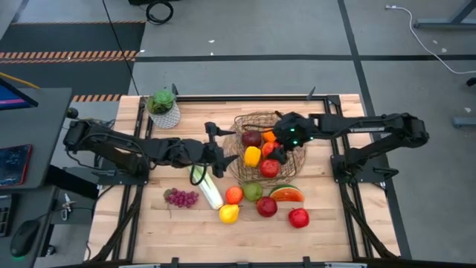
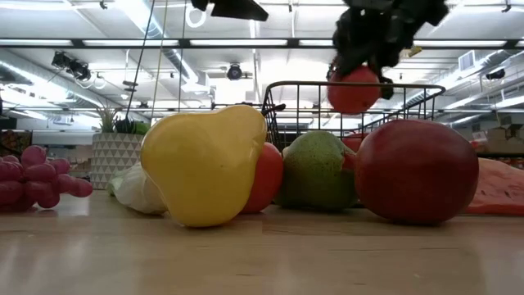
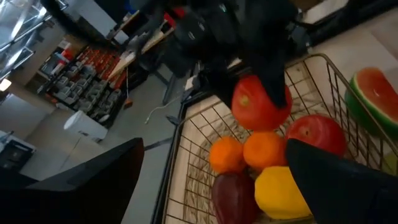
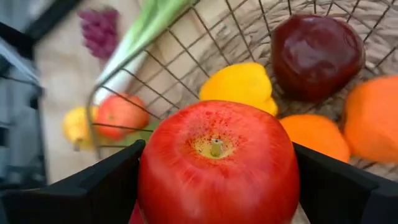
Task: Build produce basket
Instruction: Put the red apple into the brown wire basket
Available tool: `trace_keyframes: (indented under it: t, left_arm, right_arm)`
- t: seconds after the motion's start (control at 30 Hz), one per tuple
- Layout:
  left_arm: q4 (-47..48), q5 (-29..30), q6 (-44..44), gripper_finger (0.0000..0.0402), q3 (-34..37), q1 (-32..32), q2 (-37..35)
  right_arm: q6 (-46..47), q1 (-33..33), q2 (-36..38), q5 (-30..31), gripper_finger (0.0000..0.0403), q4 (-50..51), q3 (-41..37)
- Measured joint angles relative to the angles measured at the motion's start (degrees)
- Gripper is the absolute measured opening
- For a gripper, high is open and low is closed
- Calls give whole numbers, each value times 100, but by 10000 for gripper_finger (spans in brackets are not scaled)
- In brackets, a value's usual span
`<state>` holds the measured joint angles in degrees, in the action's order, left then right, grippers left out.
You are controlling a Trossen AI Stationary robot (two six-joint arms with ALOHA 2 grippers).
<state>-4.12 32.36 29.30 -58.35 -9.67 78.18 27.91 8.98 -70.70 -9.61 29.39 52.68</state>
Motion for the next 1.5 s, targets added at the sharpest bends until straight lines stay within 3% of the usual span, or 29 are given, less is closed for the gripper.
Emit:
trace_keyframes:
  t: [0.37,0.73,0.83,1.0,1.5]
  left_arm:
    - [169,33,120,397,2,-44,-260]
    - [1247,47,-211,397,2,-51,-1053]
    - [1438,52,-319,397,2,-47,-1129]
    - [1660,53,-456,397,2,-48,-1148]
    - [1615,64,-468,397,2,-46,-1153]
  right_arm:
    - [-953,-197,-1638,44,371,665,1525]
    - [-1350,-666,-2701,-56,371,728,2162]
    - [-1365,-669,-2876,-131,371,739,2240]
    - [-1298,-654,-2973,-826,371,737,2243]
    - [-1159,-276,-3147,-510,371,927,2237]
